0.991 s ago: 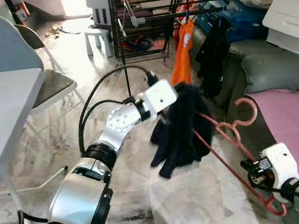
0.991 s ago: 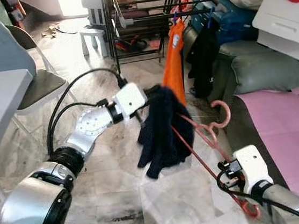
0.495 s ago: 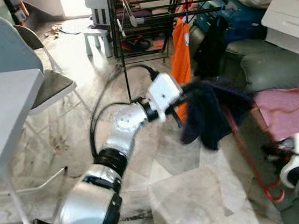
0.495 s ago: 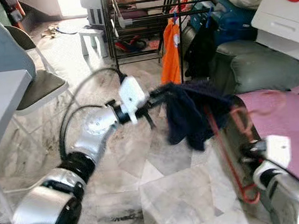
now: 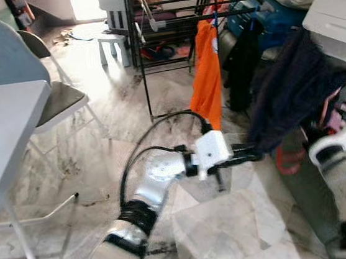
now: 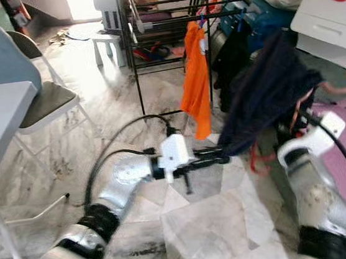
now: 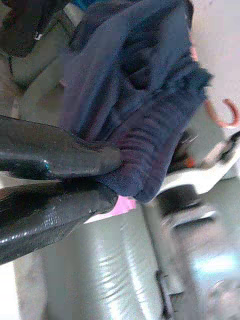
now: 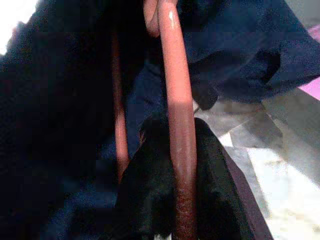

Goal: Hang hanger

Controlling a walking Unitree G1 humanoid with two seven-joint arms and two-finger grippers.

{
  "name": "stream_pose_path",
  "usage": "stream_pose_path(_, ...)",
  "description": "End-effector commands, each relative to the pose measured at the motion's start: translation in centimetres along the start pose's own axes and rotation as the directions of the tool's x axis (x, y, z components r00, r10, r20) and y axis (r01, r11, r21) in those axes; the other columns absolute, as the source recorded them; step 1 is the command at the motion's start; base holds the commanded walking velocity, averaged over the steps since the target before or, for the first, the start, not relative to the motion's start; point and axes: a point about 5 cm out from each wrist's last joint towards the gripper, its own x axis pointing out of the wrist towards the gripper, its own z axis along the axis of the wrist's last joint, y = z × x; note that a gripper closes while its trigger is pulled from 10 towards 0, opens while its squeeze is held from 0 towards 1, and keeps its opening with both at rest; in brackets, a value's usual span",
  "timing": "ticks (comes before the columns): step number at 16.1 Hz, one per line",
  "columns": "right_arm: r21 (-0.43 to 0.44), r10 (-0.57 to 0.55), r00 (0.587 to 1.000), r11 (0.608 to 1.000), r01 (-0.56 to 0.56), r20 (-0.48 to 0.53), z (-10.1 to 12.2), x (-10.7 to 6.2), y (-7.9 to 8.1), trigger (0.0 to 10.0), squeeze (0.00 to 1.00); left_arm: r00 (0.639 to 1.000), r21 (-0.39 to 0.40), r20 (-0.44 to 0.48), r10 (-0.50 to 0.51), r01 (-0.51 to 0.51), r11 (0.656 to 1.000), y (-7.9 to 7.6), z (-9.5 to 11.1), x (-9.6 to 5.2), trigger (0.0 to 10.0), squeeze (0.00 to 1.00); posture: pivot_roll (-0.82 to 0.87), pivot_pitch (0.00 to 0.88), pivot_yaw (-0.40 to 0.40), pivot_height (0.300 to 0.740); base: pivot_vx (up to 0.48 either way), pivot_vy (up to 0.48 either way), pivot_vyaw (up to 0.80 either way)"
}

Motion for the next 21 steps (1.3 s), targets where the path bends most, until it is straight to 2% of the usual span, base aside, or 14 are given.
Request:
stream_pose_path(1, 0.043, 0.008, 0.99, 0.999, -0.014, 0.141, 2.9, 0.2, 1.1, 10.0, 0.0, 0.998, 0.004, -0.025, -0.057, 0.057, 0.998, -0.8, -0.2, 0.2, 10.0, 0.0, -0.05, 0.0, -0.042, 0.74, 0.0, 0.0, 0.0)
stream_pose_path(2, 0.081, 0.02, 0.987, 0.996, -0.033, 0.158, 3.6, 0.6, 2.4, 10.0, 0.0, 0.998, 0.01, -0.043, -0.048, 0.049, 0.999, -0.9, -0.5, 0.1, 10.0, 0.0, -0.05, 0.0, -0.048, 0.74, 0.0, 0.0, 0.0)
stream_pose_path(3, 0.022, 0.066, 0.995, 0.997, -0.068, 0.072, 2.5, 0.7, 3.4, 10.0, 0.0, 0.999, 0.014, -0.04, -0.024, 0.025, 1.0, -0.7, -0.4, 0.1, 10.0, 0.0, -0.05, 0.0, -0.052, 0.74, 0.0, 0.0, 0.0)
stream_pose_path(4, -0.139, 0.149, 0.974, 0.975, -0.174, -0.171, -1.1, -0.3, 4.7, 10.0, 0.0, 0.998, 0.033, -0.031, 0.049, -0.048, 0.998, 0.0, 0.0, 0.3, 10.0, 0.0, -0.05, 0.0, -0.063, 0.74, 0.0, 0.0, 0.0)
stream_pose_path(5, -0.145, 0.147, 0.94, 0.969, -0.199, -0.307, -3.9, -2.1, 4.0, 10.0, 0.0, 0.993, 0.033, -0.021, 0.112, -0.111, 0.993, 0.6, 0.3, 0.5, 10.0, 0.0, -0.05, 0.0, -0.067, 0.74, 0.0, 0.0, 0.0)
stream_pose_path(7, -0.172, 0.102, 0.903, 0.967, -0.189, -0.417, -5.9, -4.4, 1.9, 10.0, 0.0, 0.983, 0.039, -0.016, 0.182, -0.181, 0.983, 1.3, 0.7, 0.5, 10.0, 0.0, -0.06, 0.0, -0.067, 0.74, 0.0, 0.0, 0.0)
stream_pose_path(9, -0.287, 0.125, 0.828, 0.901, -0.325, -0.547, -7.3, -7.4, 0.7, 10.0, 0.0, 0.967, 0.055, -0.014, 0.254, -0.253, 0.966, 2.1, 1.0, 0.4, 10.0, 0.0, -0.07, 0.0, -0.062, 0.74, 0.0, 0.0, 0.0)
stream_pose_path(10, -0.297, 0.12, 0.821, 0.895, -0.333, -0.558, -7.3, -7.7, 0.6, 10.0, 0.0, 0.965, 0.059, -0.014, 0.26, -0.259, 0.964, 2.2, 1.1, 0.4, 10.0, 0.0, -0.08, 0.0, -0.058, 0.74, 0.0, 0.0, 0.0)
stream_pose_path(12, -0.426, -0.066, 0.805, 0.872, -0.24, -0.59, -7.3, -9.6, -4.2, 10.0, 0.0, 0.925, 0.124, -0.013, 0.379, -0.374, 0.919, 4.3, 1.8, 0.0, 10.0, 0.0, -0.09, 0.0, -0.053, 0.74, 0.0, 0.0, 0.0)
stream_pose_path(14, -0.429, -0.131, 0.805, 0.888, -0.164, -0.579, -7.1, -10.0, -6.4, 10.0, 0.0, 0.895, 0.143, -0.004, 0.446, -0.441, 0.886, 5.6, 2.3, -0.7, 10.0, 0.0, -0.08, 0.0, -0.053, 0.74, 0.0, 0.0, 0.0)
stream_pose_path(16, -0.422, -0.13, 0.804, 0.892, -0.16, -0.581, -7.1, -10.2, -6.7, 10.0, 0.0, 0.879, 0.169, -0.027, 0.476, -0.465, 0.869, 6.1, 2.2, -1.2, 10.0, 0.0, -0.08, 0.0, -0.053, 0.74, 0.0, 0.0, 0.0)
stream_pose_path(19, -0.402, -0.12, 0.799, 0.902, -0.16, -0.589, -6.8, -11.1, -7.3, 10.0, 0.0, 0.776, 0.265, -0.151, 0.612, -0.565, 0.781, 8.1, 1.0, -3.4, 10.0, 0.0, -0.08, 0.0, -0.056, 0.74, 0.0, 0.0, 0.0)
stream_pose_path(20, -0.381, -0.066, 0.8, 0.9, -0.21, -0.596, -6.6, -11.3, -6.8, 10.0, 0.0, 0.742, 0.282, -0.208, 0.637, -0.578, 0.766, 8.4, 0.3, -4.0, 10.0, 0.0, -0.08, 0.0, -0.056, 0.74, 0.0, 0.0, 0.0)
stream_pose_path(21, -0.365, -0.028, 0.803, 0.9, -0.239, -0.595, -6.4, -11.4, -6.4, 10.0, 0.0, 0.745, 0.266, -0.217, 0.631, -0.577, 0.772, 8.3, 0.2, -4.0, 10.0, 0.0, -0.08, 0.0, -0.056, 0.74, 0.0, 0.0, 0.0)
